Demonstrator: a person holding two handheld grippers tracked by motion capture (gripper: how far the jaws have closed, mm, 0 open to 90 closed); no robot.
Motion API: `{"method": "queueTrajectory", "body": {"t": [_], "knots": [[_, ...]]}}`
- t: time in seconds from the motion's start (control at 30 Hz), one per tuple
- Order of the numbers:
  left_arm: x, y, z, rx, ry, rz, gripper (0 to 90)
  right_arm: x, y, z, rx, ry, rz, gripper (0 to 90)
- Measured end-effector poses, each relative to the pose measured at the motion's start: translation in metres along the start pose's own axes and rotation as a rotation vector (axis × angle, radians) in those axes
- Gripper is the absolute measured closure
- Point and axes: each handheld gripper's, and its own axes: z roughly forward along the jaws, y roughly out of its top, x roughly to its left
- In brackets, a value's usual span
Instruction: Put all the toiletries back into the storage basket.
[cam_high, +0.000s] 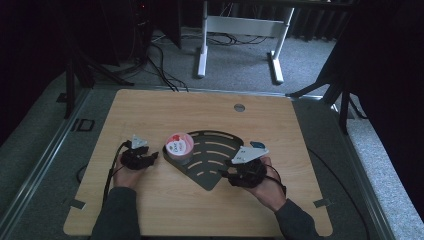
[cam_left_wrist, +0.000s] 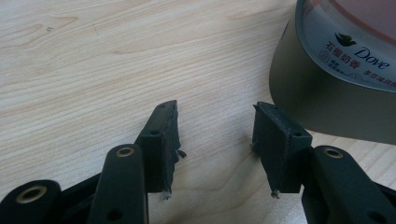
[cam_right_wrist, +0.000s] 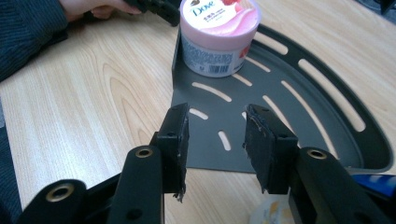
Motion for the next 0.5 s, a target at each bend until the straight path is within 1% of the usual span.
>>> {"method": "queueTrajectory", "body": {"t": [0.07, 0.2, 0.3, 0.37, 0.5], "knots": [[0.000, 0.000, 0.000, 0.000, -0.001, 0.001, 50.6, -0.002, 0.002, -0.004, -0.006, 0.007, -0.002, 59.4], [0.000, 0.000, 0.000, 0.000, -0.001, 0.001, 50.4, -0.004, 0.006, -0.010, -0.010, 0.001, -0.013, 59.1], [0.000, 0.000, 0.000, 0.000, -0.002, 0.001, 50.2, -0.006, 0.010, -0.015, -0.007, 0.008, -0.022, 58.3], [0.000, 0.000, 0.000, 0.000, -0.002, 0.001, 50.2, -0.007, 0.012, -0.017, -0.001, 0.005, -0.033, 57.8], [0.000, 0.000, 0.000, 0.000, -0.002, 0.000, 50.1, -0.010, 0.015, -0.020, 0.006, 0.002, -0.037, 56.0]]}}
